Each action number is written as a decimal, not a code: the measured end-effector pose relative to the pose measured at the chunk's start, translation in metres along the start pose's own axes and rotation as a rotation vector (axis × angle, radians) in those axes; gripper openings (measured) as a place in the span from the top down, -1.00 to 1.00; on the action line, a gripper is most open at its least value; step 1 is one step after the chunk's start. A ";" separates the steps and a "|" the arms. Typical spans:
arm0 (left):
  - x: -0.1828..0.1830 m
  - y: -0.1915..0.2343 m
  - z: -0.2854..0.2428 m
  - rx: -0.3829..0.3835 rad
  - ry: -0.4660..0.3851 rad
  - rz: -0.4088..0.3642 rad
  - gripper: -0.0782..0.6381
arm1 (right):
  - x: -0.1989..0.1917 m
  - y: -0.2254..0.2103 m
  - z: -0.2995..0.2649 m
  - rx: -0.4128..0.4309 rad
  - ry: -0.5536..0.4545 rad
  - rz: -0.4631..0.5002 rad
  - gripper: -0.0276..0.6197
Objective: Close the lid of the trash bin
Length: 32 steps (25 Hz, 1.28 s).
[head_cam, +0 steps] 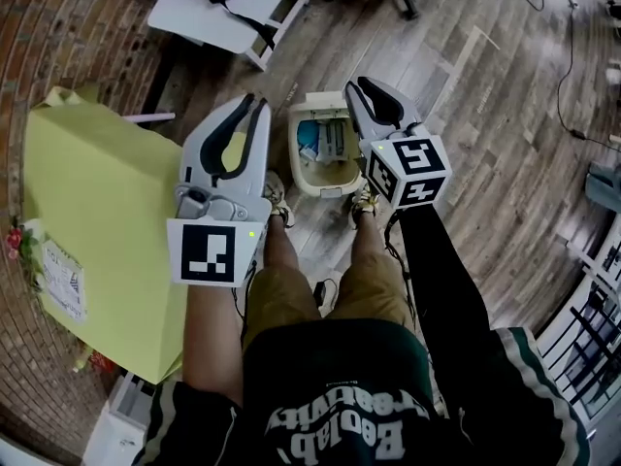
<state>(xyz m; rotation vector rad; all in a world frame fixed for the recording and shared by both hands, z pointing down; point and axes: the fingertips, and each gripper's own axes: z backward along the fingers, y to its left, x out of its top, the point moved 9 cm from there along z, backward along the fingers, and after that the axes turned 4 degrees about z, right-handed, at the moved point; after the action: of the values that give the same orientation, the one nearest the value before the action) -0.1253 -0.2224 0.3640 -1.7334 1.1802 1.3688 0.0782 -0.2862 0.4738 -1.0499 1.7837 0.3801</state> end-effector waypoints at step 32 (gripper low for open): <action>-0.026 -0.008 0.007 -0.022 0.044 0.060 0.66 | -0.067 -0.005 -0.095 0.041 0.342 -0.038 0.72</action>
<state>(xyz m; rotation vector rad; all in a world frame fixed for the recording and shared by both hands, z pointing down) -0.1226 -0.2066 0.3870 -1.7644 1.2546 1.3896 0.0350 -0.3191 0.5763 -1.1713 2.0592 0.1443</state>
